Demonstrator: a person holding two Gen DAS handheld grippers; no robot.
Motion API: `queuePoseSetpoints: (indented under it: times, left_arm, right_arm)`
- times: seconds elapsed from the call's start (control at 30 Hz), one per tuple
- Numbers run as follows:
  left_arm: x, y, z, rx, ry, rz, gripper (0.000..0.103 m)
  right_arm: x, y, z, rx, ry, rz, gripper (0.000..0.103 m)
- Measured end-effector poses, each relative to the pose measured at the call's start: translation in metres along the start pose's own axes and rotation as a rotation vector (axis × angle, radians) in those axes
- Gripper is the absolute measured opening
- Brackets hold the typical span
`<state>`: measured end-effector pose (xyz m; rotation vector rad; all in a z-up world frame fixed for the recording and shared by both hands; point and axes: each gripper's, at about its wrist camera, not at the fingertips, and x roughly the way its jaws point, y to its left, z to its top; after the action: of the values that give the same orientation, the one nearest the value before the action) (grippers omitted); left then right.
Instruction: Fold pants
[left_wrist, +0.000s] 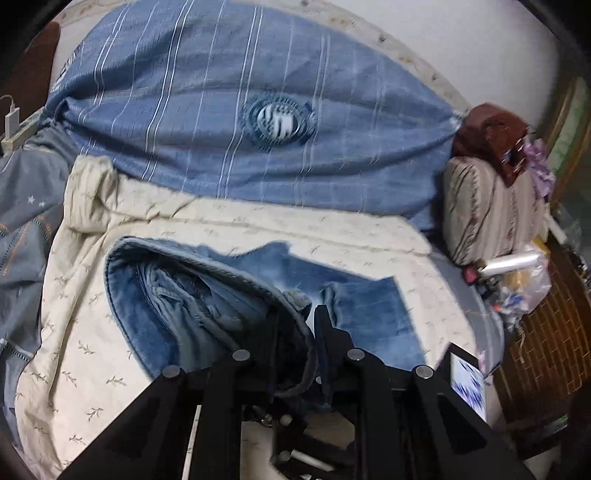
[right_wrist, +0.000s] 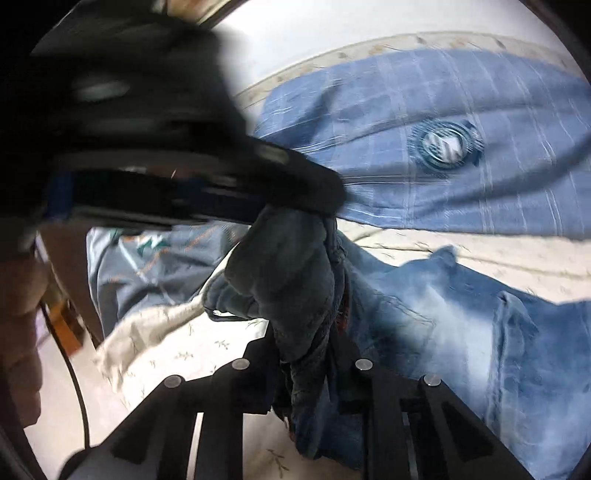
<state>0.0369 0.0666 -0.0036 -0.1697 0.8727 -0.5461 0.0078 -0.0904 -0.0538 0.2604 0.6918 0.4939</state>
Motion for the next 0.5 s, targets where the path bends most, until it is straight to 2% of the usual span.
queuePoseSetpoints:
  times: [0.13, 0.2, 0.27, 0.37, 0.5]
  left_arm:
    - [-0.030, 0.011, 0.004, -0.042, -0.105, 0.006, 0.020]
    - [-0.042, 0.029, 0.000, -0.104, -0.144, 0.035, 0.036]
    - [-0.045, 0.054, -0.005, -0.181, -0.157, 0.081, 0.042]
    - [-0.027, 0.077, -0.015, -0.264, -0.083, 0.098, 0.042]
    - [0.016, 0.064, -0.021, -0.235, 0.018, 0.110, 0.042]
  right_arm:
    - [-0.017, -0.029, 0.007, 0.100, -0.021, -0.011, 0.021]
    - [-0.026, -0.048, 0.009, 0.161, -0.029, -0.016, 0.021]
    - [-0.032, -0.061, 0.011, 0.203, -0.032, -0.020, 0.021]
    - [-0.044, -0.075, 0.010, 0.243, -0.037, -0.032, 0.021]
    - [-0.070, -0.093, 0.004, 0.302, -0.062, -0.030, 0.020]
